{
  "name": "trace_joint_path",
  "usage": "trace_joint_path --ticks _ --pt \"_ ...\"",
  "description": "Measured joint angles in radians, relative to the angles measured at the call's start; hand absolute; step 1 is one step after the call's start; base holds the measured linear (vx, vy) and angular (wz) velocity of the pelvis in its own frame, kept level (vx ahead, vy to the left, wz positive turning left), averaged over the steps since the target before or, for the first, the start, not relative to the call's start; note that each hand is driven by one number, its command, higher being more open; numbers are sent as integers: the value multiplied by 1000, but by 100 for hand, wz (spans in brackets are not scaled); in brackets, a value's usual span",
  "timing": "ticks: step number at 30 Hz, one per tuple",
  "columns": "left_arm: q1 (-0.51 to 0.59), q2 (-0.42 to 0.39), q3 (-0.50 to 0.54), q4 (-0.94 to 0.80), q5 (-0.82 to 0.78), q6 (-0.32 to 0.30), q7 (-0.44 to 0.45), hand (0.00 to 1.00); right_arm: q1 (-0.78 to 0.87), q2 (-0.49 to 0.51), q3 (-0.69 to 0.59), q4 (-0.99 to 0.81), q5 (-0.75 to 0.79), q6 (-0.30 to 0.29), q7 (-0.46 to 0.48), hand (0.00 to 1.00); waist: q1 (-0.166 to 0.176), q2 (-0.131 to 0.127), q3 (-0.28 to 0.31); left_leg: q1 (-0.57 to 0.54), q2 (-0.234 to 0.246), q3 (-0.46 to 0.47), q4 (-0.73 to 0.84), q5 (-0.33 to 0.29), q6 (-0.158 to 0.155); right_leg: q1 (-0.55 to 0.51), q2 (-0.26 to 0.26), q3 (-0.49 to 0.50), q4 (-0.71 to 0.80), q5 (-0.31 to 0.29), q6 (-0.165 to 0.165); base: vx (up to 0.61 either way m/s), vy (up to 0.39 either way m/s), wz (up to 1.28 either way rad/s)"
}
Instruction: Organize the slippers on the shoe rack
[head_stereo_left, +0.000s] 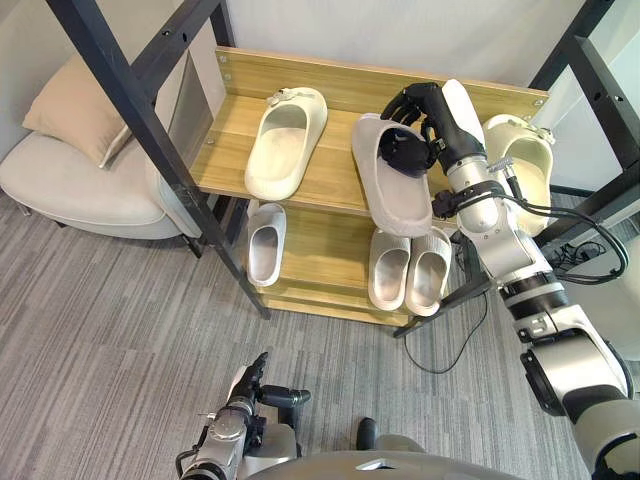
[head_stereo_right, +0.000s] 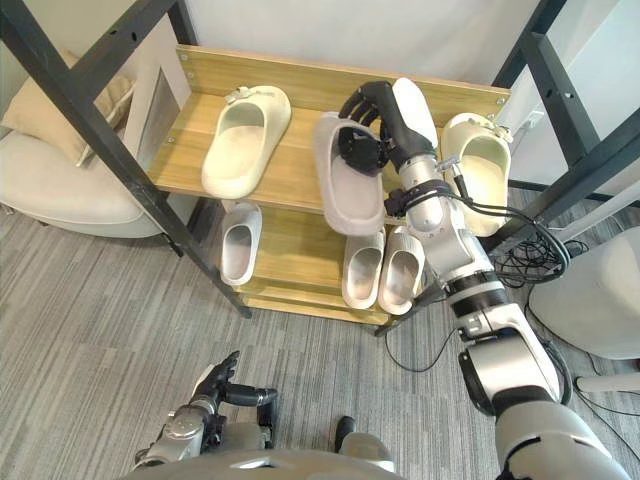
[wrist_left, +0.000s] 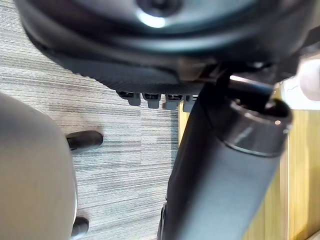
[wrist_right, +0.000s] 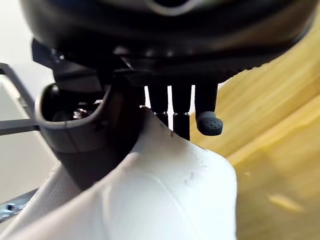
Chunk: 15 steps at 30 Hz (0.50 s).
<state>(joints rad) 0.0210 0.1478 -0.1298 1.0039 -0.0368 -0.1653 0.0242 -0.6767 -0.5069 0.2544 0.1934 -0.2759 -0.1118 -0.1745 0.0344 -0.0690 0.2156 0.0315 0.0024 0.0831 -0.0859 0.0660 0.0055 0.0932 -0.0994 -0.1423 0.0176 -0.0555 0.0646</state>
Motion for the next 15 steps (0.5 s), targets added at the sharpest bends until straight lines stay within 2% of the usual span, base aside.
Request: trace_joint_path --ticks 5,8,10,15 --pt "1 0 0 1 10 3 0 100 71 -9 -75 -266 -19 -33 -6 0 -15 2 0 17 0 4 0 -3 -2 13 -2 7 3 0 0 -3 0 -3" --pt "5 -5 -1 4 17 5 0 100 121 -11 -122 -432 -38 -65 -33 0 -20 12 -6 26 3 16 0 -7 -5 15 -3 19 7 0 0 -39 4 -11" --pt "11 -15 -2 6 32 17 -1 100 165 -10 -124 -549 -39 -109 -39 0 -39 29 -16 29 1 19 0 -7 -5 15 -3 22 9 0 0 -38 1 -4" --pt "13 -30 -3 22 47 17 0 100 231 1 -94 -651 -37 -151 -41 0 -41 53 -34 37 2 28 0 -6 -6 19 0 34 10 0 0 -34 -1 -7"
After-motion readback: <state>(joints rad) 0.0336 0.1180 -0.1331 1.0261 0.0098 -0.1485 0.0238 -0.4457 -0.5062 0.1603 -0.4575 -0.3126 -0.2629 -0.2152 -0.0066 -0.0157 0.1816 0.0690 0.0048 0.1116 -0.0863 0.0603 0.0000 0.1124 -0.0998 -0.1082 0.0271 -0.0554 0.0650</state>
